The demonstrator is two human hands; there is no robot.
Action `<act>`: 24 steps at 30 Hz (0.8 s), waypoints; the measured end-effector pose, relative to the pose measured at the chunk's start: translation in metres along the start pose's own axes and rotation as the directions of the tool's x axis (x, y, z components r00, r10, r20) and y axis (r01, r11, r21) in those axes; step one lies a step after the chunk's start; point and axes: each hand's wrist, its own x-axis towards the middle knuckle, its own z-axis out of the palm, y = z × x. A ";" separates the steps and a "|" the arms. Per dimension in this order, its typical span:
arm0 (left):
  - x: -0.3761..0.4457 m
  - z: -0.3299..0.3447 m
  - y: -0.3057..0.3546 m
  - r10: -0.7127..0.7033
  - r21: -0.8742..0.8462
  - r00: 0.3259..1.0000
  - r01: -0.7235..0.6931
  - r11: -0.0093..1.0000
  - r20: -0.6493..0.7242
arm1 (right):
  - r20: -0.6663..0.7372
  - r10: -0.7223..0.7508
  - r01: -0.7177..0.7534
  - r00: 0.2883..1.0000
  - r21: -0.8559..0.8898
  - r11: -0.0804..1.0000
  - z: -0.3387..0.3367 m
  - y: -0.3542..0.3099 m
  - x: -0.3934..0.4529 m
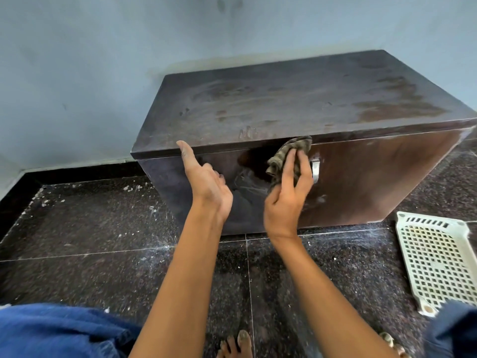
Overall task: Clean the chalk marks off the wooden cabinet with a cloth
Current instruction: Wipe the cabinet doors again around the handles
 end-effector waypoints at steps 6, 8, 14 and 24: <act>-0.002 0.001 -0.001 -0.024 -0.067 1.000 0.024 0.997 0.010 | 0.261 0.312 -0.329 0.913 0.022 0.944 -0.007 0.027 -0.036; -0.003 0.002 -0.001 -0.035 -0.067 0.999 0.036 0.997 0.019 | 0.316 0.420 -0.451 0.851 0.029 0.892 -0.014 0.027 -0.042; -0.008 0.005 0.000 -0.054 -0.061 0.998 0.054 0.997 0.014 | 0.246 0.486 -0.530 0.839 0.161 0.833 -0.016 0.006 -0.006; -0.001 0.009 -0.002 -0.022 -0.050 1.000 0.021 0.999 -0.007 | 0.353 0.504 -0.500 0.788 -0.109 0.859 -0.023 0.016 0.007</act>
